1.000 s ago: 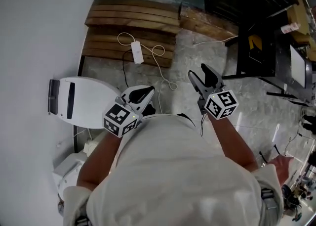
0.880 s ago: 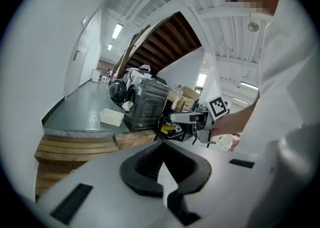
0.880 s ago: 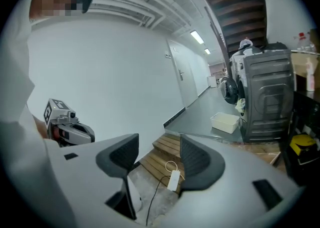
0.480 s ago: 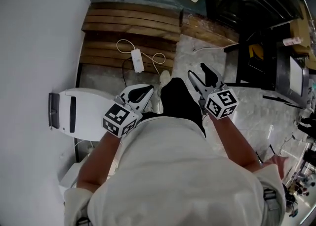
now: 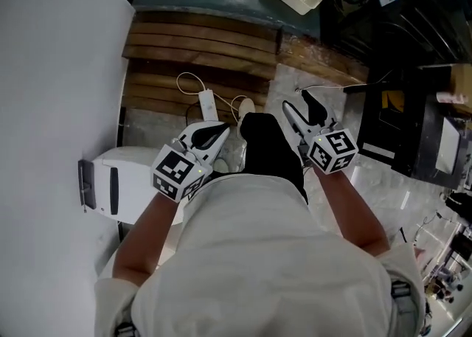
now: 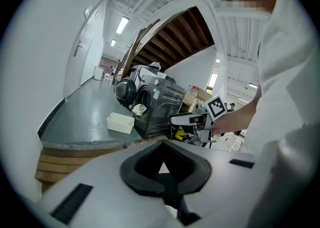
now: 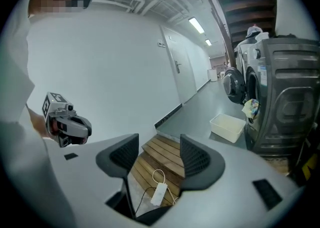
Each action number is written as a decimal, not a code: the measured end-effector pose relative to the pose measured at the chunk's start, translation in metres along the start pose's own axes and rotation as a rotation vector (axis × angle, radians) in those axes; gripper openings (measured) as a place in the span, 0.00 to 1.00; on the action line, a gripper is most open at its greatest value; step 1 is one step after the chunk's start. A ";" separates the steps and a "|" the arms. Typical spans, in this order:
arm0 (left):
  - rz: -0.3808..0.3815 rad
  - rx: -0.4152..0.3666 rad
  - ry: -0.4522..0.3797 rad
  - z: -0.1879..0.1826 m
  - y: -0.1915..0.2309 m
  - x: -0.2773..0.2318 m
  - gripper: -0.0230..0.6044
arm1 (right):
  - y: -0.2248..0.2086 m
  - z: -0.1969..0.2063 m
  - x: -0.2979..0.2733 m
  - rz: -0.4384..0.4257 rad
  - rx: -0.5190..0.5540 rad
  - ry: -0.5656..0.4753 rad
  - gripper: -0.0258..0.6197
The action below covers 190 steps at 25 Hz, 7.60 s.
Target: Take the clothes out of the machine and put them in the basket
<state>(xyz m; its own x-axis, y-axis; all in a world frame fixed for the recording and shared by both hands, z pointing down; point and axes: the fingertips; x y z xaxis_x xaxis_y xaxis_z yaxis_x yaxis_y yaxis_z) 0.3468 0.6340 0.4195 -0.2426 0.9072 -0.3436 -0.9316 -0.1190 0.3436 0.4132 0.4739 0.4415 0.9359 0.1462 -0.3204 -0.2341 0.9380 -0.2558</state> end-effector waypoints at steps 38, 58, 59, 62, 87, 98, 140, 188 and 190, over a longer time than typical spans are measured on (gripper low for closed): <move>0.274 -0.205 0.087 -0.348 0.316 -0.216 0.03 | -0.222 -0.248 -0.296 0.236 -0.079 0.035 0.45; 0.598 -0.225 0.252 -0.479 0.431 -0.269 0.03 | -0.317 -0.351 -0.378 0.630 -0.229 0.026 0.45; 0.614 -0.227 0.266 -0.478 0.429 -0.277 0.03 | -0.332 -0.343 -0.377 0.651 -0.249 0.027 0.45; 0.648 -0.231 0.304 -0.478 0.424 -0.306 0.03 | -0.379 -0.322 -0.370 0.713 -0.296 0.037 0.45; 0.842 -0.156 0.440 -0.425 0.395 -0.562 0.03 | -0.731 -0.146 -0.359 0.936 -0.317 0.342 0.57; 0.805 -0.090 0.479 -0.402 0.415 -0.605 0.03 | -0.818 -0.079 -0.350 0.974 -0.301 0.514 0.68; 0.736 -0.005 0.500 -0.385 0.448 -0.610 0.03 | -0.855 -0.027 -0.345 1.000 -0.265 0.698 0.25; 0.669 -0.059 0.338 -0.403 0.452 -0.408 0.03 | -0.601 -0.207 -0.537 0.448 0.119 0.472 0.24; 0.657 -0.048 0.334 -0.401 0.458 -0.411 0.03 | -0.603 -0.199 -0.550 0.429 0.129 0.484 0.25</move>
<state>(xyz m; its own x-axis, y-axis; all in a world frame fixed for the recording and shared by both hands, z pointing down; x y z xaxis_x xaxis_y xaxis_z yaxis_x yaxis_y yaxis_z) -0.0892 0.0449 0.3675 -0.8170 0.4723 -0.3308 -0.5747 -0.6201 0.5340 -0.0125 -0.2349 0.5903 0.5352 0.3861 -0.7513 -0.4986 0.8623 0.0880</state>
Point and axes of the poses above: the fingertips, and each gripper's own axes: x backward along the fingers, y to its left, z out of its underside, and after that the axes turned 6 degrees about -y, right-handed
